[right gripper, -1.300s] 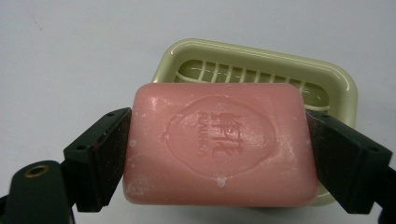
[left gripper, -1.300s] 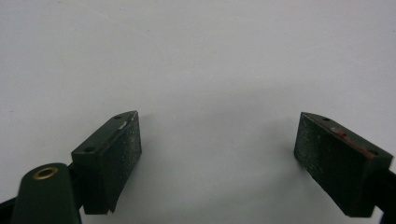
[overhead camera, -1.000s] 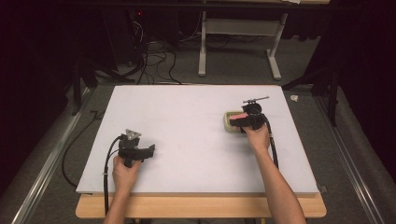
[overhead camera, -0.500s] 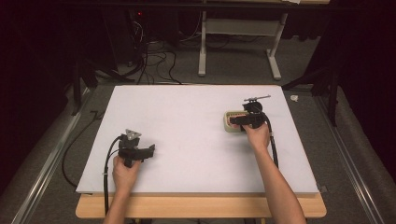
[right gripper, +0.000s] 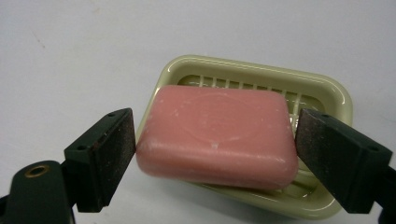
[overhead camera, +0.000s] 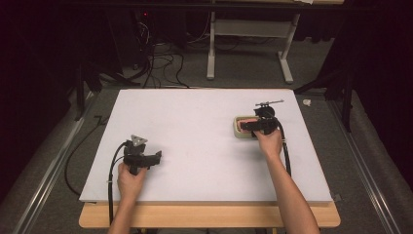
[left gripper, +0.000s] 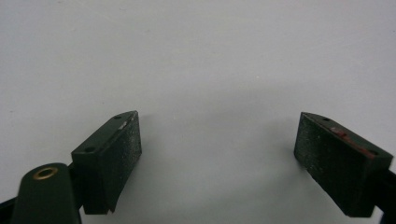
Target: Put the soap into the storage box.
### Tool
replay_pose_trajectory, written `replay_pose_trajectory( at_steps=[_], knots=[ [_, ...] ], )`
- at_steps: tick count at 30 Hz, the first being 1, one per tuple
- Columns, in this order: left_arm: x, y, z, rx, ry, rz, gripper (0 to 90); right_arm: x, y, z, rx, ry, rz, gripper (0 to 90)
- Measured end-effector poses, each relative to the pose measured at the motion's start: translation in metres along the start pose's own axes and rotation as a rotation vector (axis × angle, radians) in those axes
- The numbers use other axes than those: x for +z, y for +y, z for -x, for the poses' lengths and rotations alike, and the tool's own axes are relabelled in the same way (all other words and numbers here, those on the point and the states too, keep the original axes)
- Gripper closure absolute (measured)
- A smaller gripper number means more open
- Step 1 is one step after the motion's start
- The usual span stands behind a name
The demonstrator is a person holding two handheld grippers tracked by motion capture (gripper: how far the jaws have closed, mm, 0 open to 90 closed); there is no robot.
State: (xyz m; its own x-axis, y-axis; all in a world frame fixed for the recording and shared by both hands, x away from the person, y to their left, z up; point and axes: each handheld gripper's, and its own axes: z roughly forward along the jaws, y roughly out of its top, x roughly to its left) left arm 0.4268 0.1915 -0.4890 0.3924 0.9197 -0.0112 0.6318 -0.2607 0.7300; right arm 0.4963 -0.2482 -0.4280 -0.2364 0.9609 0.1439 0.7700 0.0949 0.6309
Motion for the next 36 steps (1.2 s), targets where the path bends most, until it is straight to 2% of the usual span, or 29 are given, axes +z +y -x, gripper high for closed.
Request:
replay_pose_trajectory(
  at_steps=[13,19,28,29,36],
  knots=[
    [0.000,0.000,0.000,0.000,0.000,0.000,15.3,-0.008,-0.004,0.004,-0.007,0.003,0.025,13.8],
    [0.000,0.000,0.000,0.000,0.000,0.000,15.3,-0.022,-0.004,0.003,-0.023,0.005,0.069,14.2],
    [0.000,0.000,0.000,0.000,0.000,0.000,15.3,-0.036,-0.006,0.004,-0.034,0.002,0.105,14.4],
    [0.000,0.000,0.000,0.000,0.000,0.000,15.3,-0.039,-0.007,0.004,-0.043,-0.001,0.121,14.8],
    [0.000,0.000,0.000,-0.001,0.000,0.000,15.3,-0.048,-0.017,0.008,-0.036,0.005,0.145,15.1]
  ],
)
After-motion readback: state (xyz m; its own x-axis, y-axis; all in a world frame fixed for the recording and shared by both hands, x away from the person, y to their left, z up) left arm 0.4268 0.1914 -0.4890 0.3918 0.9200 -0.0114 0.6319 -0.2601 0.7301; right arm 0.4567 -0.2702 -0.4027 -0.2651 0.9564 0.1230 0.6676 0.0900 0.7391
